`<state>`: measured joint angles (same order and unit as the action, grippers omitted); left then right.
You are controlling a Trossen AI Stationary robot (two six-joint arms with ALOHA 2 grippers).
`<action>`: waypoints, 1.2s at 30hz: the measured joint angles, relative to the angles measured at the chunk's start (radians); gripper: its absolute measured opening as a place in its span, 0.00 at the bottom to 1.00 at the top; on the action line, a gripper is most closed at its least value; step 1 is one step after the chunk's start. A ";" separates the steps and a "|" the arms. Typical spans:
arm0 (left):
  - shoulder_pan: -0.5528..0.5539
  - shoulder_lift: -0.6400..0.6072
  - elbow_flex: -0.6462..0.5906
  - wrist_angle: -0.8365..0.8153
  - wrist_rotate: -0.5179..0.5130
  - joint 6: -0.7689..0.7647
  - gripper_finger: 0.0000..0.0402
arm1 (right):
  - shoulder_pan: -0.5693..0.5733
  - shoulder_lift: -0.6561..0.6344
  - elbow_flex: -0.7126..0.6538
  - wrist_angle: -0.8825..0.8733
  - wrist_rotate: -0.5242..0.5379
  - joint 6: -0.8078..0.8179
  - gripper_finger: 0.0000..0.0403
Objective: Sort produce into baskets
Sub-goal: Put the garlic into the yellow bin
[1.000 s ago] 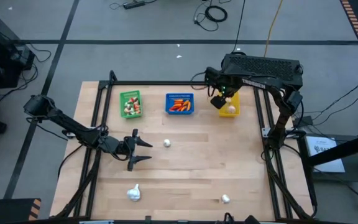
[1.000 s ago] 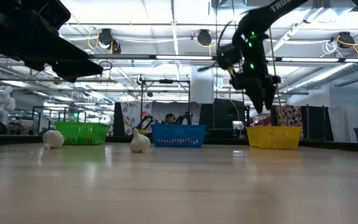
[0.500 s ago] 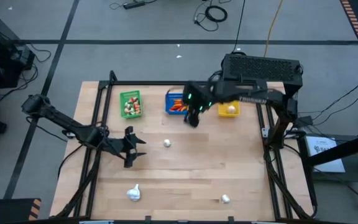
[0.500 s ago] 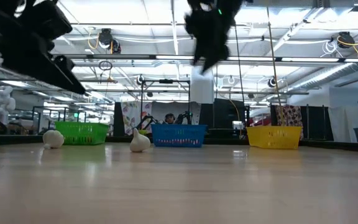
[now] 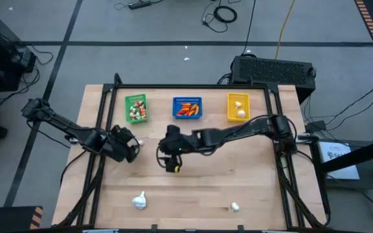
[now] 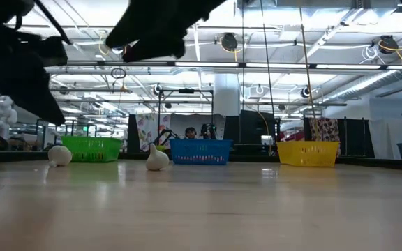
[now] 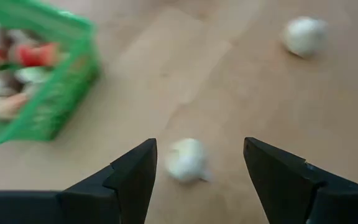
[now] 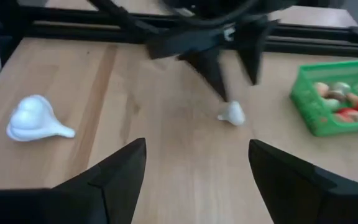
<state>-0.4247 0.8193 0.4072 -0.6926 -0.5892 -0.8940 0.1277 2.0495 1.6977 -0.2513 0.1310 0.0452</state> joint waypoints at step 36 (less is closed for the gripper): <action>0.138 0.304 -0.001 0.110 0.085 0.020 0.62 | -0.047 0.124 -0.001 0.059 -0.085 0.048 0.63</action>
<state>-0.2866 1.1237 0.4061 -0.5823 -0.5041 -0.8742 0.0807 2.1731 1.6970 -0.1922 0.0456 0.0929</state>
